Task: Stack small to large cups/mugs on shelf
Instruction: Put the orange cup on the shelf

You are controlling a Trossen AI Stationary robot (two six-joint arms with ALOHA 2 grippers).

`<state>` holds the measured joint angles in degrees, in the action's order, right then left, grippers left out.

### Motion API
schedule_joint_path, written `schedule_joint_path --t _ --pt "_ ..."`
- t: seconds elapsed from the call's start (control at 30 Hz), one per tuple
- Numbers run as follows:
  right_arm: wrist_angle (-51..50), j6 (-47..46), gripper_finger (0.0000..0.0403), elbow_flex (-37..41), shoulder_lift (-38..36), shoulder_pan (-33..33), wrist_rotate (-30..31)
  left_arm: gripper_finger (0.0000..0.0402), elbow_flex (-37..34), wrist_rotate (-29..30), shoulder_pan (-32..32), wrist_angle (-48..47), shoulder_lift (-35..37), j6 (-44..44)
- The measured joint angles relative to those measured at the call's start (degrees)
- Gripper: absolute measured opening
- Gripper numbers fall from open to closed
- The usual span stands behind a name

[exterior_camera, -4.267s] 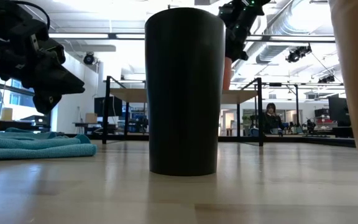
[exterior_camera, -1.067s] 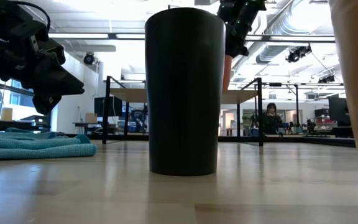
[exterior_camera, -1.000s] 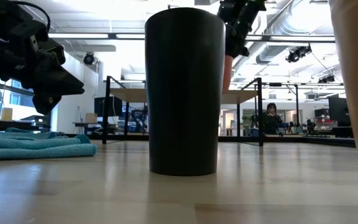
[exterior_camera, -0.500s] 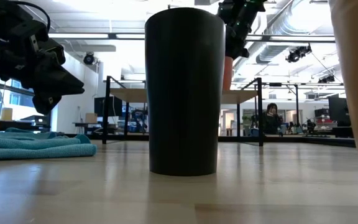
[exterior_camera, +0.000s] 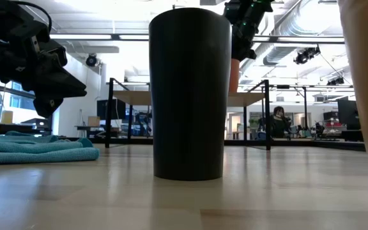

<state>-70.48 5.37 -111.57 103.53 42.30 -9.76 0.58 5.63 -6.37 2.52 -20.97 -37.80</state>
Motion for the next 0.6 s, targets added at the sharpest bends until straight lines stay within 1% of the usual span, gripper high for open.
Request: schedule_joint_path --t 0.33,0.6 --pt "1.09 -0.43 0.006 0.0 0.0 0.02 -0.17 0.0056 0.0 -0.01 0.02 -0.02 0.0 0.0" --pt "2.71 -0.46 0.009 0.0 -0.01 0.02 -0.15 0.0056 0.0 0.0 0.02 -0.02 0.0 0.0"
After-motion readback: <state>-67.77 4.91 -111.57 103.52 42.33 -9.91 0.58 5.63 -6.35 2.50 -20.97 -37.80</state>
